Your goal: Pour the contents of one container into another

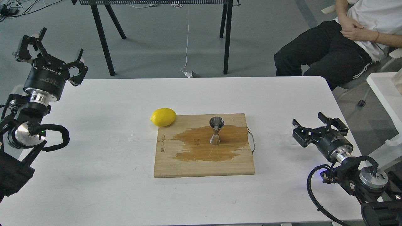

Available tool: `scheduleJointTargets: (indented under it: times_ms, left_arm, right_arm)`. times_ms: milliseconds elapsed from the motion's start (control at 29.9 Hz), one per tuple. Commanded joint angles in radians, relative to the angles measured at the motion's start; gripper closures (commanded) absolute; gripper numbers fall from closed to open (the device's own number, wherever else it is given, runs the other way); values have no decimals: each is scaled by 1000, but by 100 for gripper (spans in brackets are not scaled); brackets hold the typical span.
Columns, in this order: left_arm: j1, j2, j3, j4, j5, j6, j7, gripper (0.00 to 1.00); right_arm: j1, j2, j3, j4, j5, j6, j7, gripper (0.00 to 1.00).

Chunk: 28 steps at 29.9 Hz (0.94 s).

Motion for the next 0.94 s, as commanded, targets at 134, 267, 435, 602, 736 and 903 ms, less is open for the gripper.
scheduleJointTargets:
  times_ms: [134, 267, 435, 602, 736, 903]
  left_arm:
    - [0, 5, 2, 0, -2, 0, 3, 0]
    - [0, 3, 2, 2, -5, 1, 11, 0]
    - [0, 0, 0, 3, -8, 1, 12, 0]
    - [-1, -3, -8, 14, -11, 24, 15, 0]
    - [-9, -3, -8, 32, -11, 24, 24, 0]
    - [-14, -12, -9, 43, -11, 26, 52, 0]
  right_arm:
    - [122, -43, 12, 31, -133, 119, 75, 0]
    - [247, -41, 13, 5, -243, 153, 171, 0]
    - [391, -36, 0, -90, -333, 222, 230, 0]
    - [445, -24, -6, -152, -337, 242, 232, 0]
    - [446, 16, -4, -204, -337, 257, 232, 0]
    - [446, 30, -3, -241, -337, 257, 232, 0]
